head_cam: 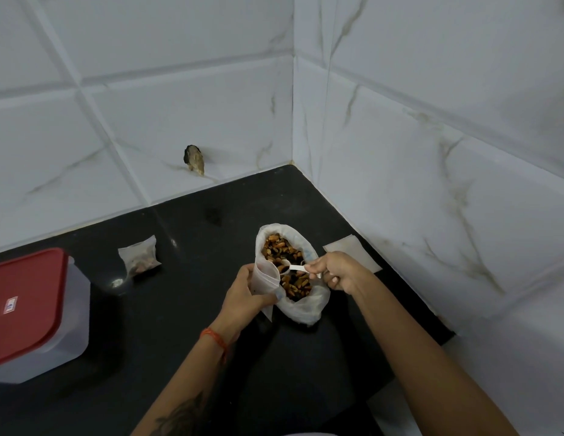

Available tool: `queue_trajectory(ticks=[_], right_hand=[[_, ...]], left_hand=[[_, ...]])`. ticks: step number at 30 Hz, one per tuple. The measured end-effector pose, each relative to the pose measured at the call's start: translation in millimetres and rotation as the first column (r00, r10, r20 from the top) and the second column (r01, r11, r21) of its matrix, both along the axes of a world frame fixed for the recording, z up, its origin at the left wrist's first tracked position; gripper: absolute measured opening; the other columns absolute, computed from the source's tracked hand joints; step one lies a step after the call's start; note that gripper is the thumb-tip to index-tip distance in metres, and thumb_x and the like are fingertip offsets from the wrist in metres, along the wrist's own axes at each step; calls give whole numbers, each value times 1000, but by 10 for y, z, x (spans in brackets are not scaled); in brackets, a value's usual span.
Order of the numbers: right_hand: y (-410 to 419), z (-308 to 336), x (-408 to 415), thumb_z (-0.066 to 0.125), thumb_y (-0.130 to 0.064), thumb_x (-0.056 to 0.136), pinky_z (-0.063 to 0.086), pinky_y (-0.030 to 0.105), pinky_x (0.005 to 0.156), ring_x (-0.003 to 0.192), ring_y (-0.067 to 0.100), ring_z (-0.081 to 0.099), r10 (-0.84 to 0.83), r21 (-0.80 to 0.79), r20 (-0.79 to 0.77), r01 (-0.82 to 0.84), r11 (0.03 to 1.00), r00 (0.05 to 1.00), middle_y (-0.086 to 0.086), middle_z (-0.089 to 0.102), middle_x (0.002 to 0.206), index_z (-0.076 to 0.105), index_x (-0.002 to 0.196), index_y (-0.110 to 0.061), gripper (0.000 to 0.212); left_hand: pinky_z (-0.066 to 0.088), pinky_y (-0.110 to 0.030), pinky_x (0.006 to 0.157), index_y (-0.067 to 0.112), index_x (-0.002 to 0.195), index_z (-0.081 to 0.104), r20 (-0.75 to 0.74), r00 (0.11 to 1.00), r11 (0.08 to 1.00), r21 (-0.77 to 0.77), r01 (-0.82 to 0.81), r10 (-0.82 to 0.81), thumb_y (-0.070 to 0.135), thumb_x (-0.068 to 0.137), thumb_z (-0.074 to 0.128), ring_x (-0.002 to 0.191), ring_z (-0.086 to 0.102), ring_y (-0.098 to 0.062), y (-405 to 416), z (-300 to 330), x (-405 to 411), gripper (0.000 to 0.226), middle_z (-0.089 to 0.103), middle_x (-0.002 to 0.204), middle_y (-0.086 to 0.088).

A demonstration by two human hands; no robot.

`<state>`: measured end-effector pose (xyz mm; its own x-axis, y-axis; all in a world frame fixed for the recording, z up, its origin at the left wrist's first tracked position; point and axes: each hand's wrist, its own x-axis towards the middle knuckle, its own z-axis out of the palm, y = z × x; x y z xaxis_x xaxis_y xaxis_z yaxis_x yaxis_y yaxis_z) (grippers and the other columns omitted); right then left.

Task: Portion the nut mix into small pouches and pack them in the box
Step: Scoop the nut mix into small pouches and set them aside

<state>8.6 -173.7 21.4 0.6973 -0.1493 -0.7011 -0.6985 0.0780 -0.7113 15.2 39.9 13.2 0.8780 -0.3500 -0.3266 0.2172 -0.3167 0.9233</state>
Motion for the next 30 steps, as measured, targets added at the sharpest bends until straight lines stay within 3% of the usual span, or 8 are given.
queue_trajectory(ticks=[6,12,17,20,22,25,27,30], right_hand=[[-36,33,-81,56,-7,91,21,11,30,31,2,26,-62,84,41,58,995,997,1,56,63,67,94,-3,11],[-77,178,-219,55,-10,92,23,10,33,34,3,27,-56,137,116,40,990,992,0,55,63,67,99,-3,16],[-1,426,-341,58,-10,90,24,11,36,38,3,30,-33,77,281,12,997,959,0,59,63,68,106,-2,20],[154,614,-391,63,-12,87,30,13,42,43,3,41,41,-94,439,0,996,897,0,65,64,73,97,-10,14],[259,684,-414,66,-20,86,38,13,53,56,1,55,247,-436,513,1,900,822,-6,69,68,75,91,-22,11],[366,666,-440,64,-26,87,42,15,60,71,6,61,633,-866,392,37,498,668,-8,72,79,74,101,-31,18],[384,628,-448,66,-24,86,32,11,53,68,10,61,710,-922,378,175,344,594,-6,71,77,74,99,-31,17],[367,585,-437,71,-21,81,29,9,54,64,6,58,702,-888,460,279,366,543,-5,71,74,76,95,-29,17]], left_hand=[[50,-42,97,28,120,46,-5,1000,1000,-14,-10,10,8,72,78,111,56,-16,55,17,26,61,57,121,1],[48,-28,86,33,114,46,107,994,1000,16,-22,20,9,74,78,110,54,-13,76,95,39,57,55,118,6],[44,-24,87,37,112,43,224,975,999,39,-2,-7,15,74,79,106,51,-7,47,201,59,56,53,110,15],[43,-19,83,38,109,44,257,966,1000,10,9,-11,18,74,79,105,53,-4,27,249,59,53,55,109,17],[45,-19,83,42,106,47,260,966,1000,-27,6,1,20,75,78,104,55,-3,20,272,55,49,58,110,15],[46,-14,77,42,106,49,260,965,997,-75,-7,27,21,77,77,100,57,2,5,303,36,45,60,109,15],[46,-12,73,35,111,51,254,966,995,-96,-17,41,19,77,76,100,57,1,-1,308,25,45,60,109,14],[49,-11,72,29,118,51,250,967,993,-117,-25,54,18,78,76,100,57,1,3,308,18,48,60,110,13]])
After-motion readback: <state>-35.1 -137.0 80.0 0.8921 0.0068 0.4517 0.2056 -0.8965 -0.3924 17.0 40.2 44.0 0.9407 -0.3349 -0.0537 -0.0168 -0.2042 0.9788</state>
